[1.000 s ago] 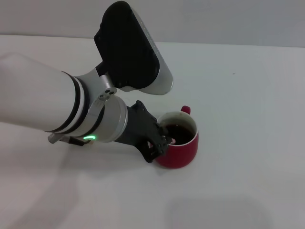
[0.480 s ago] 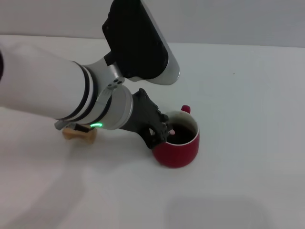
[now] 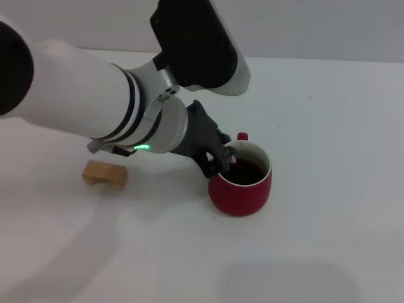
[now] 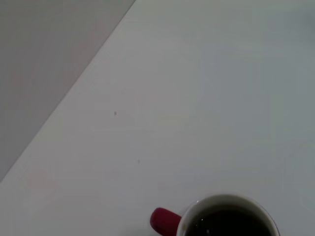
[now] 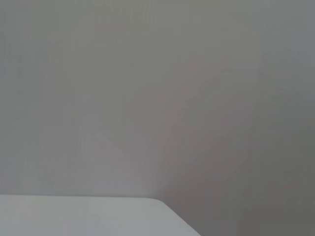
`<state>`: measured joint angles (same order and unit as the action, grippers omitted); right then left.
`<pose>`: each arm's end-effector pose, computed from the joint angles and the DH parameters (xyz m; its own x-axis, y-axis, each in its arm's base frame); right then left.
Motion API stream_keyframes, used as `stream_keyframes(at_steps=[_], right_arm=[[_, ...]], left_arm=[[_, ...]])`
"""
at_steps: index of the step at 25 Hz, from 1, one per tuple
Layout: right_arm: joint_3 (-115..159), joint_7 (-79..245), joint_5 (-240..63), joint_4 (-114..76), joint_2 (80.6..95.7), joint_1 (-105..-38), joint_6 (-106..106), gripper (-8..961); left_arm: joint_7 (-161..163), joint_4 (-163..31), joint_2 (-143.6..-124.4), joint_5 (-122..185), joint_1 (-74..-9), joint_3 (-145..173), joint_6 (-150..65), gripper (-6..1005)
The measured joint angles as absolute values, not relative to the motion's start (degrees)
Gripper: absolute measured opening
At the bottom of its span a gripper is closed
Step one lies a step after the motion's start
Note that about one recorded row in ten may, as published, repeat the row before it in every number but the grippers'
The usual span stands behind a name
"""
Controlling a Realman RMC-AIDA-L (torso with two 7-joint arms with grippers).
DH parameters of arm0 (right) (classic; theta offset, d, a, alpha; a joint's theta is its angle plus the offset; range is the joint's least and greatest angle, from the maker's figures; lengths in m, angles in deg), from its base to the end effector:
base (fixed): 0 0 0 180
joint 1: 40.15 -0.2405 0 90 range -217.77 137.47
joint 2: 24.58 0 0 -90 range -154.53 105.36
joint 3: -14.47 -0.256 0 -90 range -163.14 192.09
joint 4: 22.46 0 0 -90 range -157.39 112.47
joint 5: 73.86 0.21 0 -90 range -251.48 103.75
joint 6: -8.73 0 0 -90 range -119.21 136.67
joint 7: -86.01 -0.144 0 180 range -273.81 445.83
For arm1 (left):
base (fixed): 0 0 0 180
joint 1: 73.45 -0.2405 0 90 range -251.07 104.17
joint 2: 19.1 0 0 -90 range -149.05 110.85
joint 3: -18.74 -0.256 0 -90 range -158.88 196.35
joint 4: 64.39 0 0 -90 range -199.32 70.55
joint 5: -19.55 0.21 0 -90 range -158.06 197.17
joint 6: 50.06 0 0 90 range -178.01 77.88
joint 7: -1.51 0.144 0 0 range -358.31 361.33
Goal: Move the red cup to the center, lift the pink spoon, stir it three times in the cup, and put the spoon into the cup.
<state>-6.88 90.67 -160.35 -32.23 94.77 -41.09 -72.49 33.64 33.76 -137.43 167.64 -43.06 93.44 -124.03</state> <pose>0.4326 0.1506 0.0223 0.7865 -0.0981 -0.6098 -0.5303 0.3988 -0.7481 -0.0794 0.3193 -0.0428 0.9734 0.1537 -0.1696 0.0670 -0.9000 -0.4308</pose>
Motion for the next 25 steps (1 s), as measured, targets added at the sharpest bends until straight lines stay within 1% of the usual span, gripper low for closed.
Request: stream_keyframes(at_steps=[7,25], right_arm=[[-6.79,90.67,-160.35,-32.21,94.77,-41.16,-72.49,-1],[-6.70,90.67,-160.35,-32.21,94.86,-41.14,-72.48,0]], left_arm=[[33.67,32.76,-137.40,167.72,-41.80,93.42,-123.98,137],[33.04,34.42,-137.52,172.22,-42.26,93.75,-126.84,136]])
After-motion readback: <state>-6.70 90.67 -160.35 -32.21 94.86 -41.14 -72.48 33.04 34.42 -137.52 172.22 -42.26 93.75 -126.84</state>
